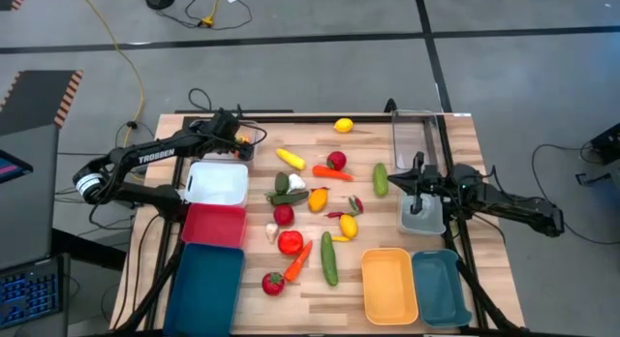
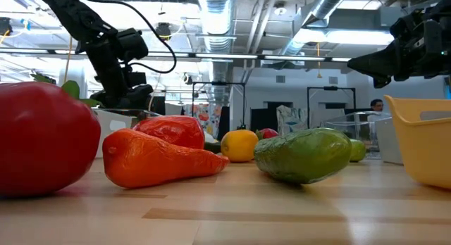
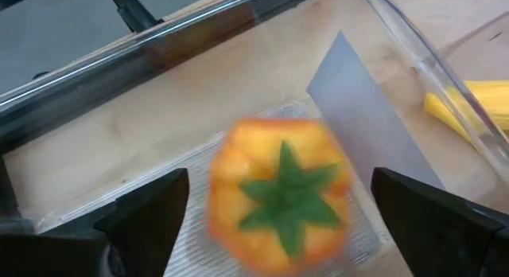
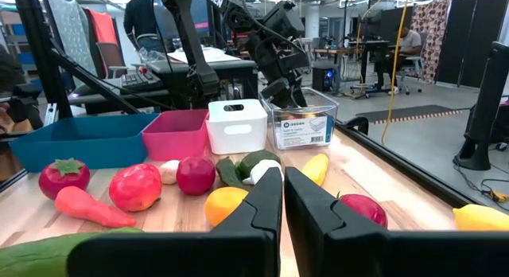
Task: Sort produce into baskets
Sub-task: Put the top orange tomato into the left transparent bin, then put the orange tomato into the left transparent bin
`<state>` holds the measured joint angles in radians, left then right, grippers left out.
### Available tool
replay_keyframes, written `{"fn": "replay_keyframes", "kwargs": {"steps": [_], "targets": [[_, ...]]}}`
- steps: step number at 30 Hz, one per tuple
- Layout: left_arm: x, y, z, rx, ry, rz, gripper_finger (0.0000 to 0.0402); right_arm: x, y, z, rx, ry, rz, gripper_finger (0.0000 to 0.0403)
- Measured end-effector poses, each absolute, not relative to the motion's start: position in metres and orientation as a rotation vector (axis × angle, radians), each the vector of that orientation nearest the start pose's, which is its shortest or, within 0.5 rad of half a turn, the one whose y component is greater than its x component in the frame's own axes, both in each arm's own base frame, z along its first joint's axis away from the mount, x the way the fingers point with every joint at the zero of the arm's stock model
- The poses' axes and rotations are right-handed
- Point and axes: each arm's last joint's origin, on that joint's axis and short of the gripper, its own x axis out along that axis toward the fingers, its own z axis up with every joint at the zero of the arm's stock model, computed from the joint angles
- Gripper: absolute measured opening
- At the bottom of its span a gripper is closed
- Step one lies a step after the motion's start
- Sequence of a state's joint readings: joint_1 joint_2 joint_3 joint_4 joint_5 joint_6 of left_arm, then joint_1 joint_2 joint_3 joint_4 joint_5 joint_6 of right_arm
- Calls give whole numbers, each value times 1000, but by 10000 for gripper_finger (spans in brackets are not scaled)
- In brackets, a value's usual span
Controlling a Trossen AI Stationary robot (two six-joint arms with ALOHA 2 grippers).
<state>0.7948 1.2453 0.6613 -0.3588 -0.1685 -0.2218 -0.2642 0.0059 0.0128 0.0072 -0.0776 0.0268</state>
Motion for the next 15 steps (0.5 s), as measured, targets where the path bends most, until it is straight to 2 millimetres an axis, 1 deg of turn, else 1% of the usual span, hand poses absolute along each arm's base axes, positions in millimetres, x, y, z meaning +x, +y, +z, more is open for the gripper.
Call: {"fn": "replay_keyframes", "kwargs": {"steps": [3,6,10,15], "targets": [[158,167,192,-492,818,976,396,94,-23,168,24,-16,-186,47],[160,168,202,-453,796,924,394,94,-23,168,24,-16,-186,47],[164,169,222,-404,738,819,394,94,-23,168,24,-16,-186,47],[167,162,254,-383,598,679,394,94,-23,168,24,-16,-186,47]]}}
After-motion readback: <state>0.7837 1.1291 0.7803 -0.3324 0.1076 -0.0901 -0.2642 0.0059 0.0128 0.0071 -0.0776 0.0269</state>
